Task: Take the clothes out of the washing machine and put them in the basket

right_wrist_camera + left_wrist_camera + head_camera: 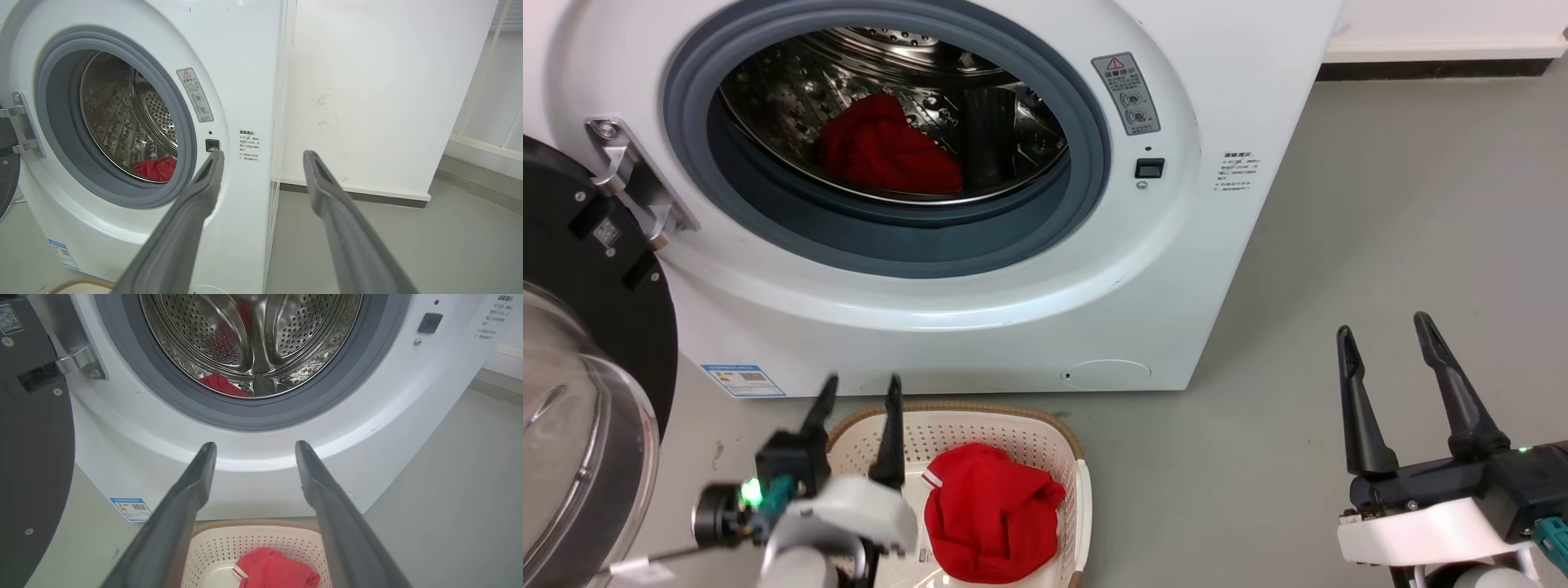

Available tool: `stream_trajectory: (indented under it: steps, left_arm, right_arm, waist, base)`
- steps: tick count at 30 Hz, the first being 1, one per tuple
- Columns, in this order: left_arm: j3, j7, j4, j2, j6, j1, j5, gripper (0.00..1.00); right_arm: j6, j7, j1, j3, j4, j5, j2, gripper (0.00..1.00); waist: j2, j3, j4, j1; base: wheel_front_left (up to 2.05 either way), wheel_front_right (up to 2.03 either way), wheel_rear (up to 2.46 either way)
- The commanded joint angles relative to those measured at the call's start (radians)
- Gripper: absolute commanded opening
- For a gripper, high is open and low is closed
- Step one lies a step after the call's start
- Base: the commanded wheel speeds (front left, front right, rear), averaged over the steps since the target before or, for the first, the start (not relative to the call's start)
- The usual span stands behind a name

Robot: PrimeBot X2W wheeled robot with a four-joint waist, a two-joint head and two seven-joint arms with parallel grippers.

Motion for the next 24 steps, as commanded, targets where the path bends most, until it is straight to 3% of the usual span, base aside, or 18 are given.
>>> stream_trajectory:
  steps: [1, 7, 13, 24]
  left_arm:
    - [0.012, -0.003, 0.011, 0.005, -0.006, -0.050, 0.010, 1.00]
    - [0.036, -0.003, 0.077, 0.022, -0.017, -0.203, 0.031, 1.00]
    - [0.031, 0.006, 0.258, 0.080, -0.043, -0.477, 0.064, 1.00]
    - [-0.026, 0.177, 0.537, 0.183, -0.100, -0.979, 0.128, 1.00]
  right_arm:
    - [-0.001, -0.002, -0.007, 0.003, -0.001, 0.004, 0.001, 1.00]
    - [-0.001, -0.002, -0.051, 0.018, -0.009, 0.014, 0.001, 1.00]
    - [-0.001, -0.002, -0.122, 0.035, -0.023, 0.027, 0.001, 1.00]
    - [-0.001, -0.002, -0.230, 0.052, -0.044, 0.080, 0.002, 1.00]
  waist:
    - [0.0000, 0.011, -0.010, 0.0002]
    - [0.0000, 0.069, -0.039, 0.0002]
    - [0.0000, 0.182, -0.091, 0.0002]
    - [0.0000, 0.399, -0.188, 0.0002]
  base:
    - [0.00, 0.00, 0.00]
    - [0.00, 0.00, 0.00]
    - [0.00, 0.00, 0.00]
    - [0.00, 0.00, 0.00]
